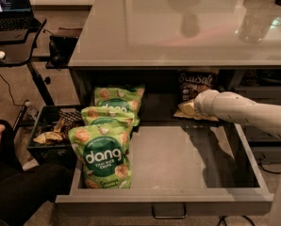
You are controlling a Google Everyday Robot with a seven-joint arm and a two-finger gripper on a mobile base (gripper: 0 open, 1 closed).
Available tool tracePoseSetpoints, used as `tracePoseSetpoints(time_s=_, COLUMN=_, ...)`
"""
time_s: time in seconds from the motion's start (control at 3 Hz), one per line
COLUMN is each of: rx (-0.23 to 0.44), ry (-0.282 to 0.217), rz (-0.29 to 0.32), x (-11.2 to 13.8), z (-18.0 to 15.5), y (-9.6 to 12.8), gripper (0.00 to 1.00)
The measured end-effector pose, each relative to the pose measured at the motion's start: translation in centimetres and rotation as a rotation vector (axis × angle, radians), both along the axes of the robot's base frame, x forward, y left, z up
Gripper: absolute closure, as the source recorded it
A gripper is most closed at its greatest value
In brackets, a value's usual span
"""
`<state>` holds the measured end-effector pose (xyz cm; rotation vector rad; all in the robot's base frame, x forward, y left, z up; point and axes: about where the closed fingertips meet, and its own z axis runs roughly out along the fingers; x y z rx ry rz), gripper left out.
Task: Pick blue chip bag from top drawer and place on counter
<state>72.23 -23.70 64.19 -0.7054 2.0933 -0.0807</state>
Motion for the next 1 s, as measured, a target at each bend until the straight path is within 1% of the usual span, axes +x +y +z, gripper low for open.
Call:
tracePoseSetpoints(time_s=0.67, rx=0.000, ry=0.000, rz=0.000, x=0.00, z=0.00, y=0.01, gripper=0.89)
tracePoseSetpoints(time_s=1.0, rx=0.000, ry=0.000, rz=0.000, x=0.00, z=0.00, y=0.01, gripper=1.00)
